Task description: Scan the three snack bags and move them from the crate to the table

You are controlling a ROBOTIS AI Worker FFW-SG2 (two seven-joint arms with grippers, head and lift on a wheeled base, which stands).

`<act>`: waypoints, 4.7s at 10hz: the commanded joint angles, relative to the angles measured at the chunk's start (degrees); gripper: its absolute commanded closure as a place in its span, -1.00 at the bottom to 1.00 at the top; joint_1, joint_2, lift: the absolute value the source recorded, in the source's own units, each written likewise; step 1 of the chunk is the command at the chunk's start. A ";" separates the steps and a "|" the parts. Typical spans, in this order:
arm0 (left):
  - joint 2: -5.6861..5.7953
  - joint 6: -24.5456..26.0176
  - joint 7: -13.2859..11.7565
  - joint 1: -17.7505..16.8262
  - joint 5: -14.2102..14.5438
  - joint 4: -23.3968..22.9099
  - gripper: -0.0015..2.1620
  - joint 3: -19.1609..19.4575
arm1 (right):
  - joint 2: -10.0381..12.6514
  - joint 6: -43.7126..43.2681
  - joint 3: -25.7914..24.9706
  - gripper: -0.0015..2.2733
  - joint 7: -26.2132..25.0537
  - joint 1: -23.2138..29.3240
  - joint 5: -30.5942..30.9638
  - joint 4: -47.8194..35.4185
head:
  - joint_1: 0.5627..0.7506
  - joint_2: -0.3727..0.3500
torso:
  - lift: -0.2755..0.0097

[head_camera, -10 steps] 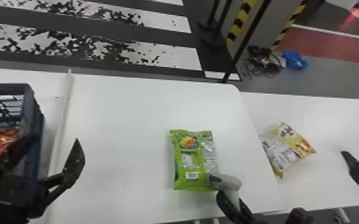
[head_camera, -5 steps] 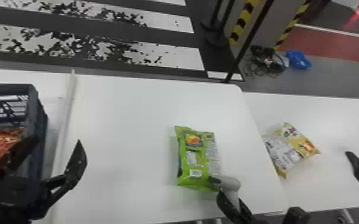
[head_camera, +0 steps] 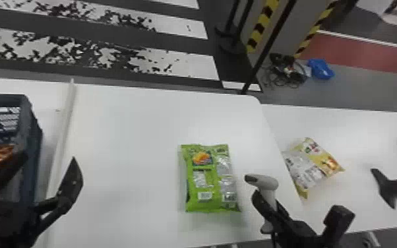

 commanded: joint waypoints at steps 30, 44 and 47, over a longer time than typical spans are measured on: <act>-0.66 7.91 1.55 0.33 -2.99 -2.90 -0.97 -1.49 | -11.02 23.10 9.66 -0.90 10.55 -28.29 3.76 19.85 | 0.41 -0.62 | 0.50; -0.66 8.79 1.11 -1.25 -1.67 0.61 -0.97 0.18 | -11.20 -4.68 -10.20 0.97 -4.40 -39.54 -16.19 33.91 | 0.41 -0.94 | 0.50; -0.48 8.61 0.59 -1.95 -0.61 1.58 -0.97 0.89 | -12.61 -16.63 -8.62 0.97 -24.52 -44.20 -12.50 44.98 | 0.41 -0.94 | 0.50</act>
